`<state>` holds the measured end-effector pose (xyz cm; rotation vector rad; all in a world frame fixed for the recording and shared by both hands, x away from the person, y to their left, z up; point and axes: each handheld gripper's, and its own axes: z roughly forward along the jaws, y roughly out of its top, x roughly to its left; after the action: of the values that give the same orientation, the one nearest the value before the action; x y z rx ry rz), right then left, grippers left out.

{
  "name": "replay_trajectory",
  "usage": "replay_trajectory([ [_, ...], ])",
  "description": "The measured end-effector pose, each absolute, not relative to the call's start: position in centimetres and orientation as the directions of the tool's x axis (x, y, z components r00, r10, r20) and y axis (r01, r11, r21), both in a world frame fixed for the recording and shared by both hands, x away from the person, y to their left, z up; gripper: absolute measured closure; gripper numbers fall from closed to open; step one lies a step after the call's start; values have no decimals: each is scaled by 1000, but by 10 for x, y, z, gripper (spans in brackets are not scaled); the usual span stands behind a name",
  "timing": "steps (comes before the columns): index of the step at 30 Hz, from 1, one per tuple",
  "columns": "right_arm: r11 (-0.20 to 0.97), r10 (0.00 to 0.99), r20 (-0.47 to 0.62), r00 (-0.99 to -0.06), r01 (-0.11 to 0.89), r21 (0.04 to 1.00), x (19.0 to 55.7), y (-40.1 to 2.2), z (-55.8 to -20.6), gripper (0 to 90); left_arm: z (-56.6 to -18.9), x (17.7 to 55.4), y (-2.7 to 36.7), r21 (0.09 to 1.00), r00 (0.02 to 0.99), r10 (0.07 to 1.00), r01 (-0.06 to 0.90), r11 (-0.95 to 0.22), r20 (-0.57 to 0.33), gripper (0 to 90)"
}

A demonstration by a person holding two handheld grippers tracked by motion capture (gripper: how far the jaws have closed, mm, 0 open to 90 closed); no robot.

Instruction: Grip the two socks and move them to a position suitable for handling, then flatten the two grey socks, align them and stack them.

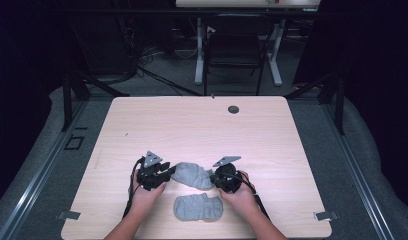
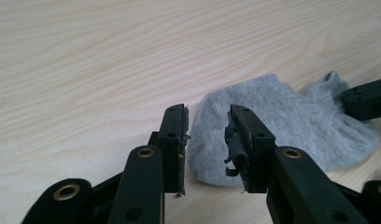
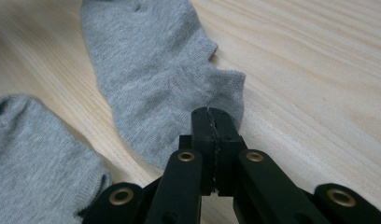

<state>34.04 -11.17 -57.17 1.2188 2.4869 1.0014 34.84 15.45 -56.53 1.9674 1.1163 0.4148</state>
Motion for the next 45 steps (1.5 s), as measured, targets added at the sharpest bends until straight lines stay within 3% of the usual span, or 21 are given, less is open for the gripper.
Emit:
replay_trajectory([
  [9,423,759,122,-639,627,654,340,-112,-572,900,-576,359,148,758,555,823,587,-285,-120,704],
  [10,425,759,120,-640,626,654,340,-112,-572,900,-576,358,148,752,561,821,586,-303,-106,809],
  [13,429,759,112,-641,623,654,339,-112,-572,900,-574,355,148,744,562,822,587,-321,-89,875],
  [32,425,760,119,-639,627,653,335,-123,-572,900,-575,328,155,747,587,801,584,-317,-119,880],
  [36,403,757,135,-639,621,672,331,-125,-566,852,-576,327,154,753,590,798,579,-313,-122,875],
  [43,367,772,135,-621,609,703,334,-131,-557,776,-572,329,152,774,586,800,564,-287,-130,744],
  [45,369,775,130,-618,610,701,335,-131,-558,766,-573,332,152,770,585,800,569,-287,-134,742],
])
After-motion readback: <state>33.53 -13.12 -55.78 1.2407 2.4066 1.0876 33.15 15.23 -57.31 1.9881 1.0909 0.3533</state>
